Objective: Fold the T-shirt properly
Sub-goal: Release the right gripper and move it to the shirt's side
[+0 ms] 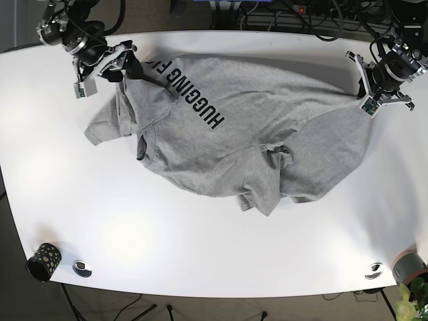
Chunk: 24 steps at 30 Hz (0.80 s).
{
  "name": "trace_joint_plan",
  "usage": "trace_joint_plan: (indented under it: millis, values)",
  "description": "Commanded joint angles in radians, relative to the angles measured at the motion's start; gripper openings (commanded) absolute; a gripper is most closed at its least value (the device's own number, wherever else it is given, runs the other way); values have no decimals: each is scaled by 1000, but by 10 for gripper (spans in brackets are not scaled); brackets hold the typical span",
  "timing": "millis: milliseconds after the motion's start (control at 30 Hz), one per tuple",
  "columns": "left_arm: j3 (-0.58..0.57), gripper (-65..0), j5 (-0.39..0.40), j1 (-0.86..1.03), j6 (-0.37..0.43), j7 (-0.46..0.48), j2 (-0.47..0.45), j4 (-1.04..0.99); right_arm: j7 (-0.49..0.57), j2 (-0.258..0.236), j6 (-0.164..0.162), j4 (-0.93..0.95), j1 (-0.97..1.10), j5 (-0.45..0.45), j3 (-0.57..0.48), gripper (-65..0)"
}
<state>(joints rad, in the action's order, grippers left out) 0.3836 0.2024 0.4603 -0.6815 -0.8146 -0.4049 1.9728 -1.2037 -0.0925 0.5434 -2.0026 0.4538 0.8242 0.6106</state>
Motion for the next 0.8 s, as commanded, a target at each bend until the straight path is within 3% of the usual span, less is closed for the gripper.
trace_joint_plan:
  millis: [0, 100, 233, 333, 600, 767]
  values:
    - [7, -650, 1, -13, 1, 14, -13, 16, 23, -42, 2, -17, -33, 30, 5, -309]
    - [7, -650, -1, -28, 1, 14, -13, 15, 23, -65, 2, -2, -122, -9, -13, -309]
    - [7, -650, -1, -31, 1, 14, -13, 16, 23, -106, 4, 47, -252, -104, -117, -309]
    - [7, -650, -1, -33, 3, 14, -13, 16, 23, -108, 5, 128, -369, -174, -191, -309]
    - [5, -650, -1, -33, 6, 14, -10, 15, 49, -106, 7, 460, -688, -357, -413, -309]
    - [12, -650, -2, -33, 6, 14, 37, 13, 175, -108, 7, 721, -866, -434, -576, -309]
